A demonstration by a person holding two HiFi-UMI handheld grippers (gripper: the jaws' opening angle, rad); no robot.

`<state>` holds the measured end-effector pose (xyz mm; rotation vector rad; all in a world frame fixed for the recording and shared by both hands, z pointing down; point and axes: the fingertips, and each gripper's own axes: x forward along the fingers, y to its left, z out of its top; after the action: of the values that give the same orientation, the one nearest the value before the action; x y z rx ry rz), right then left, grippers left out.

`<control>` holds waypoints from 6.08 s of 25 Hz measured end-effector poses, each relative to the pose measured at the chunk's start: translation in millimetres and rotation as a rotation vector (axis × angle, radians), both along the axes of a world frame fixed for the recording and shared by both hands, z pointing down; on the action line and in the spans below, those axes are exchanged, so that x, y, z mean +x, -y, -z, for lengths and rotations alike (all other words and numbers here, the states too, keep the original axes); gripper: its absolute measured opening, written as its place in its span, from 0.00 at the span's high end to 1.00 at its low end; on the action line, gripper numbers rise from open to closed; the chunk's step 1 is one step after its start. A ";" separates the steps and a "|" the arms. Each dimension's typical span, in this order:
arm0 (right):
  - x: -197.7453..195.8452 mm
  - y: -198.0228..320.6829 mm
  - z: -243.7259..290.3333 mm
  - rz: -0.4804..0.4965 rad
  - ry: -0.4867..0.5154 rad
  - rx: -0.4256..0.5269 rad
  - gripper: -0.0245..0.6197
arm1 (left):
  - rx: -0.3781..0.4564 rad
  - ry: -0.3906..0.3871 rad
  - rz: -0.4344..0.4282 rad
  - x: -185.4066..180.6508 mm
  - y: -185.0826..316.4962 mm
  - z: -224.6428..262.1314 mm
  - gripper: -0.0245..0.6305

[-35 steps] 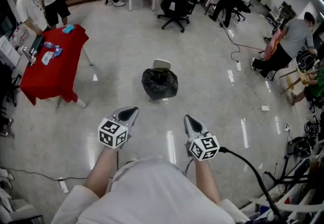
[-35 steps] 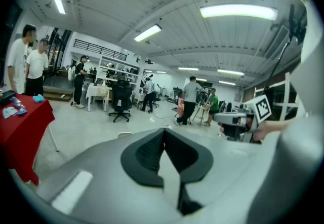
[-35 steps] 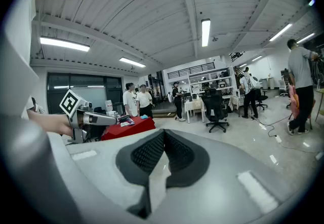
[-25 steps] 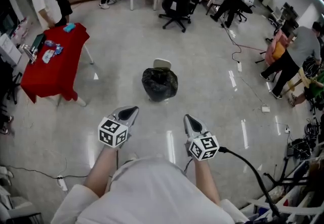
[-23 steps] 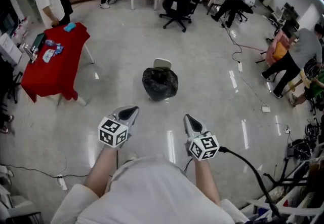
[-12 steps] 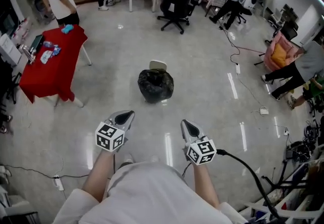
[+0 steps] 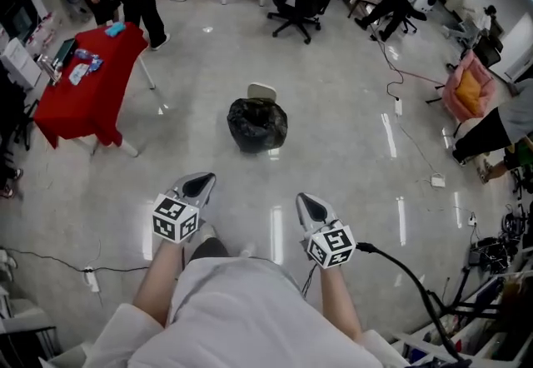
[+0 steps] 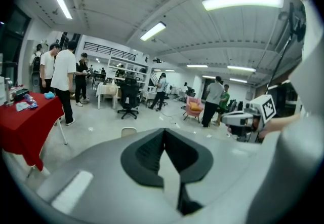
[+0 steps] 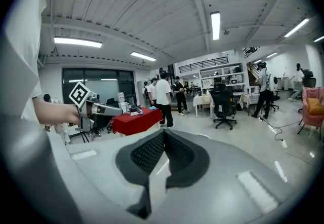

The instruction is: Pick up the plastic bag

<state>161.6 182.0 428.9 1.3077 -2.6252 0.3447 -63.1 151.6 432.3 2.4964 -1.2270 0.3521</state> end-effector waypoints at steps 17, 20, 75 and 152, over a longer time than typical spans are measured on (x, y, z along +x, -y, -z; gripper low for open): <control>-4.2 30.1 -18.5 -0.059 0.006 -0.044 0.96 | -0.009 0.012 -0.049 0.4 38.6 -8.8 0.96; -8.6 44.2 -21.9 -0.077 -0.003 -0.052 0.96 | -0.004 0.013 -0.071 -2.6 57.4 -9.3 0.96; -24.7 428.2 -68.3 -0.065 -0.049 -0.139 0.96 | -0.046 0.080 -0.124 -18.5 429.2 -52.3 0.96; 18.0 549.0 -633.9 -0.159 -0.192 -0.677 0.82 | -0.710 0.241 -0.193 -60.5 573.7 -669.0 0.78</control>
<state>179.5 -367.0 1062.8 1.2192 -1.9728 0.9725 -123.6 -422.1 1101.3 1.9774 -0.7441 0.9695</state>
